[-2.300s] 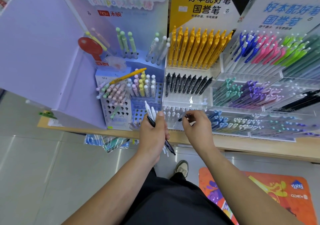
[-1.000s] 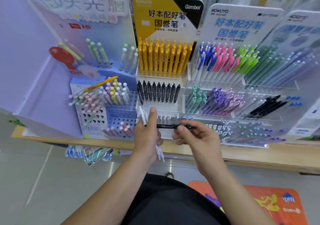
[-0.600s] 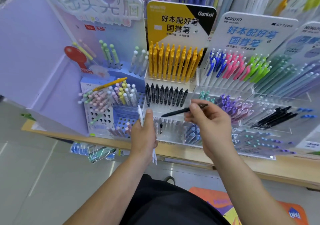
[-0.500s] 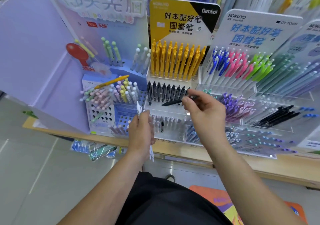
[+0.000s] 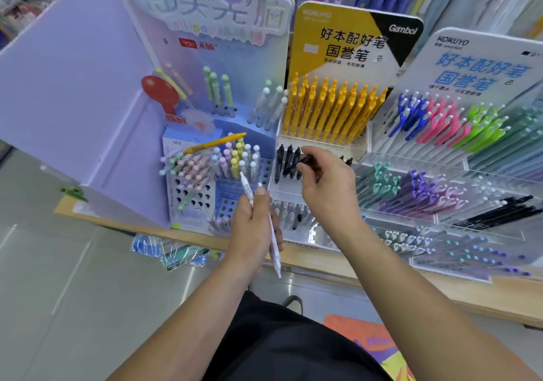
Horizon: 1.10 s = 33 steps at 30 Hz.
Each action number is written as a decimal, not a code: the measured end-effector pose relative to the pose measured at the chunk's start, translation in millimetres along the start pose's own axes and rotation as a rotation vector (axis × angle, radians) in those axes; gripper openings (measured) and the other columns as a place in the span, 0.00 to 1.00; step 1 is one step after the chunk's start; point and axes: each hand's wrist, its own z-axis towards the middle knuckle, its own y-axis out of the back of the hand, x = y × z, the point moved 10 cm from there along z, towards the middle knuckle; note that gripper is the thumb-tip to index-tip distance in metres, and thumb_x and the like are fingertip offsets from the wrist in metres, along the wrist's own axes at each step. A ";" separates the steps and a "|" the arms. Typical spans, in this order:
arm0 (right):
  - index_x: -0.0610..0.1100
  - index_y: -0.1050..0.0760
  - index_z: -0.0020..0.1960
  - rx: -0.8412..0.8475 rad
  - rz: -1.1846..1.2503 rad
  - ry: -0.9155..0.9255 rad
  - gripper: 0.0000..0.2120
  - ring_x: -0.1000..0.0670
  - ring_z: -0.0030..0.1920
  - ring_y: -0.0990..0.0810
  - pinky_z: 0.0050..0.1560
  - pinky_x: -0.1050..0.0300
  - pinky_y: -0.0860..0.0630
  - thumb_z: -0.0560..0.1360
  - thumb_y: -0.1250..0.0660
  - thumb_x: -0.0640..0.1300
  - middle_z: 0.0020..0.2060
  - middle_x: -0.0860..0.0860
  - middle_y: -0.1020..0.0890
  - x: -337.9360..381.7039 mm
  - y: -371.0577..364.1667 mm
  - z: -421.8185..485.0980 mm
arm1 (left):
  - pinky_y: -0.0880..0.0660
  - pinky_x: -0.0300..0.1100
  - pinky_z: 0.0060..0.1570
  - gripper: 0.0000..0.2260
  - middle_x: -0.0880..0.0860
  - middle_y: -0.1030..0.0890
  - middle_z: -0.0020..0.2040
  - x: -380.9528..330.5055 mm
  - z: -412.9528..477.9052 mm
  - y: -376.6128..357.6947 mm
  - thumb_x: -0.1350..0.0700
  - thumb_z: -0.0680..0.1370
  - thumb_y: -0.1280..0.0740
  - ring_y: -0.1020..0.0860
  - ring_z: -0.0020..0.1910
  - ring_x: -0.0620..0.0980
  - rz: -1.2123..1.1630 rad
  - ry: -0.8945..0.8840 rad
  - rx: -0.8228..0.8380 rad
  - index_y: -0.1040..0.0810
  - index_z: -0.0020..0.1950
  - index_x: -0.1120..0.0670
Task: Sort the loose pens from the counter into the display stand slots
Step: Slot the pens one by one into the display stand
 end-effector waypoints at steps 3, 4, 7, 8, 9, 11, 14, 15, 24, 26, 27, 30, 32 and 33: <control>0.42 0.22 0.68 0.036 -0.056 0.020 0.16 0.49 0.57 0.20 0.58 0.62 0.28 0.81 0.33 0.38 0.56 0.47 0.17 5.0 -5.5 1.7 | 0.33 0.40 0.24 0.16 0.46 0.30 0.26 -2.8 6.0 4.4 0.44 0.88 0.44 0.33 0.23 0.46 0.003 0.017 0.013 0.30 0.52 0.57; 0.42 0.22 0.68 0.050 -0.067 0.027 0.16 0.48 0.56 0.20 0.57 0.62 0.28 0.81 0.34 0.37 0.56 0.47 0.17 7.1 -7.9 1.9 | 0.32 0.40 0.25 0.16 0.46 0.30 0.27 -4.7 7.7 4.9 0.44 0.88 0.43 0.32 0.24 0.46 0.009 0.013 0.018 0.30 0.52 0.56; 0.41 0.22 0.67 0.087 -0.110 0.063 0.16 0.47 0.55 0.20 0.54 0.61 0.29 0.80 0.34 0.35 0.54 0.47 0.17 14.5 -14.5 4.6 | 0.29 0.43 0.39 0.16 0.45 0.25 0.35 -7.4 13.4 7.4 0.41 0.86 0.42 0.27 0.35 0.46 0.099 0.006 0.010 0.26 0.51 0.52; 0.42 0.22 0.67 0.098 -0.125 0.072 0.17 0.47 0.54 0.20 0.53 0.62 0.30 0.80 0.34 0.35 0.54 0.47 0.17 16.4 -16.3 5.8 | 0.29 0.45 0.44 0.16 0.44 0.25 0.39 -7.4 14.1 8.7 0.40 0.86 0.42 0.27 0.39 0.46 0.143 0.010 0.005 0.25 0.52 0.50; 0.42 0.22 0.67 0.109 -0.140 0.076 0.17 0.47 0.55 0.21 0.53 0.62 0.30 0.79 0.35 0.35 0.54 0.47 0.17 17.0 -18.1 6.7 | 0.29 0.46 0.48 0.16 0.44 0.24 0.42 -6.7 14.4 9.1 0.39 0.86 0.43 0.26 0.44 0.46 0.169 0.015 0.010 0.24 0.54 0.49; 0.42 0.23 0.69 0.131 -0.159 0.058 0.18 0.47 0.57 0.21 0.55 0.62 0.31 0.80 0.35 0.35 0.56 0.46 0.17 13.8 -23.0 7.4 | 0.28 0.46 0.51 0.15 0.42 0.23 0.47 -6.5 14.4 7.4 0.38 0.85 0.42 0.26 0.48 0.46 0.162 0.029 0.045 0.23 0.58 0.46; 0.42 0.23 0.68 0.155 -0.147 -0.016 0.17 0.45 0.58 0.19 0.60 0.54 0.25 0.80 0.34 0.36 0.57 0.45 0.17 3.2 -33.6 7.1 | 0.29 0.36 0.34 0.14 0.46 0.26 0.41 -8.1 14.4 6.3 0.39 0.85 0.40 0.28 0.39 0.44 0.113 0.044 0.073 0.23 0.58 0.47; 0.43 0.23 0.67 0.142 -0.109 -0.051 0.17 0.45 0.57 0.19 0.60 0.50 0.22 0.80 0.32 0.36 0.56 0.46 0.16 -0.4 -35.3 6.8 | 0.31 0.34 0.29 0.13 0.46 0.28 0.38 -7.8 14.9 7.8 0.41 0.85 0.39 0.29 0.34 0.43 0.088 0.048 0.065 0.23 0.58 0.48; 0.44 0.22 0.55 -0.027 0.064 -0.187 0.07 0.51 0.43 0.19 0.47 0.47 0.19 0.78 0.27 0.42 0.42 0.54 0.19 -19.2 -37.9 -1.8 | 0.43 0.39 0.24 0.15 0.50 0.31 0.33 -15.4 16.4 13.1 0.46 0.86 0.37 0.35 0.29 0.46 -0.034 0.036 0.086 0.26 0.56 0.59; 0.44 0.21 0.55 -0.004 0.047 -0.202 0.08 0.51 0.41 0.20 0.46 0.47 0.19 0.78 0.27 0.44 0.38 0.56 0.21 -21.1 -38.9 1.1 | 0.42 0.38 0.23 0.13 0.51 0.31 0.31 -18.9 17.2 12.8 0.47 0.86 0.36 0.34 0.28 0.46 -0.018 0.025 0.081 0.26 0.53 0.56; 0.44 0.19 0.57 0.022 0.043 -0.222 0.09 0.51 0.40 0.20 0.46 0.48 0.20 0.78 0.27 0.45 0.36 0.58 0.22 -21.7 -39.0 1.8 | 0.41 0.38 0.22 0.12 0.50 0.30 0.30 -19.5 18.2 13.9 0.47 0.86 0.36 0.34 0.28 0.46 -0.002 0.022 0.071 0.26 0.52 0.56; 0.46 0.18 0.61 0.111 0.084 -0.323 0.16 0.54 0.40 0.18 0.45 0.52 0.19 0.78 0.27 0.53 0.36 0.59 0.19 -24.8 -28.9 -6.8 | 0.39 0.36 0.22 0.11 0.49 0.30 0.28 -21.1 19.9 15.5 0.49 0.86 0.36 0.33 0.26 0.46 0.016 0.022 0.045 0.25 0.52 0.56; 0.47 0.17 0.57 0.222 0.153 -0.371 0.16 0.55 0.35 0.17 0.37 0.55 0.20 0.78 0.30 0.58 0.34 0.52 0.16 -25.1 -20.6 -22.3 | 0.38 0.36 0.22 0.10 0.50 0.30 0.29 -19.1 20.2 13.4 0.49 0.86 0.37 0.32 0.26 0.45 0.015 0.034 0.050 0.24 0.53 0.55; 0.46 0.17 0.53 0.301 0.207 -0.409 0.15 0.53 0.32 0.16 0.34 0.54 0.19 0.79 0.30 0.58 0.33 0.50 0.15 -27.2 -19.6 -33.5 | 0.38 0.36 0.22 0.09 0.51 0.30 0.30 -17.3 20.0 11.3 0.49 0.86 0.37 0.32 0.26 0.45 0.003 0.043 0.053 0.24 0.53 0.54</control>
